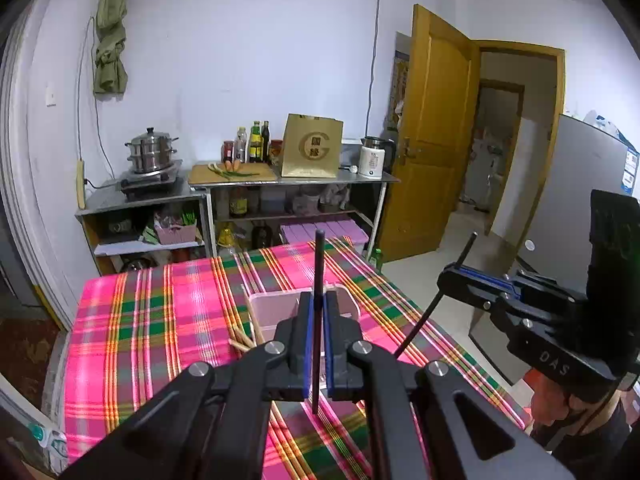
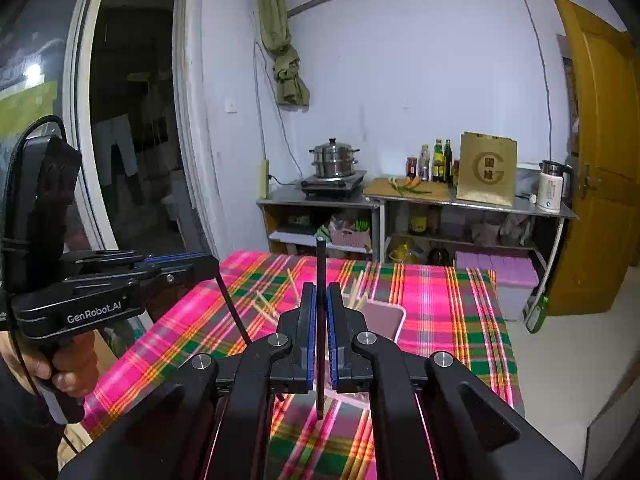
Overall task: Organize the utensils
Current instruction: 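Lift both dark chopsticks upright and carry them over the pink basket, then lower the left gripper's dark chopstick into the basket while the right gripper lowers its own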
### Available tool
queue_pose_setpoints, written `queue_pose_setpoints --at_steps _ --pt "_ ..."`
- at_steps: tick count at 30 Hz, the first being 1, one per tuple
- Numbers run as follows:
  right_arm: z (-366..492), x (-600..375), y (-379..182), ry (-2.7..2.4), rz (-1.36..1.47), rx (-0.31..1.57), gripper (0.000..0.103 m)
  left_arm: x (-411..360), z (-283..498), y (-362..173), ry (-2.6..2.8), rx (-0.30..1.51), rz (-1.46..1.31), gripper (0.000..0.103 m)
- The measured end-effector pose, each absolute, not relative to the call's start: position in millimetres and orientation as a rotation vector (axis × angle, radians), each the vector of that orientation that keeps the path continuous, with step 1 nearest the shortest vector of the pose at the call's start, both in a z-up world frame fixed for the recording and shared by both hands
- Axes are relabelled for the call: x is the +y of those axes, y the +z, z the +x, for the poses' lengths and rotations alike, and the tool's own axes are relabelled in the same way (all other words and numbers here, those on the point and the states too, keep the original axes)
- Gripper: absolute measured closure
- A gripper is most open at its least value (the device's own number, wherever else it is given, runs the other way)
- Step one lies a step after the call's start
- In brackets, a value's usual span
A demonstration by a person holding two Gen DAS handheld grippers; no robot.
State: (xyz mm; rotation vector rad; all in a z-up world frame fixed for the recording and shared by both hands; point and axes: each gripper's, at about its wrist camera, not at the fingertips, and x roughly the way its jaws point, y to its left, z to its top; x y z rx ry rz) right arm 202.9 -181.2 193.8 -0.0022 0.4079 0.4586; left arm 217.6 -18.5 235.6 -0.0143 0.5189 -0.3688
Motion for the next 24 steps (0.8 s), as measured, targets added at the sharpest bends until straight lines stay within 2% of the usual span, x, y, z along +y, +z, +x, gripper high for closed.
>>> queue_pose_setpoints --at_steps 15,24 --pt "242.4 -174.1 210.0 0.451 0.028 0.385 0.098 -22.1 262.5 251.1 -0.353 0.511 -0.007 0.098" --pt "266.1 -166.7 204.0 0.460 0.053 0.381 0.098 -17.7 289.9 239.4 -0.341 0.521 -0.008 0.098"
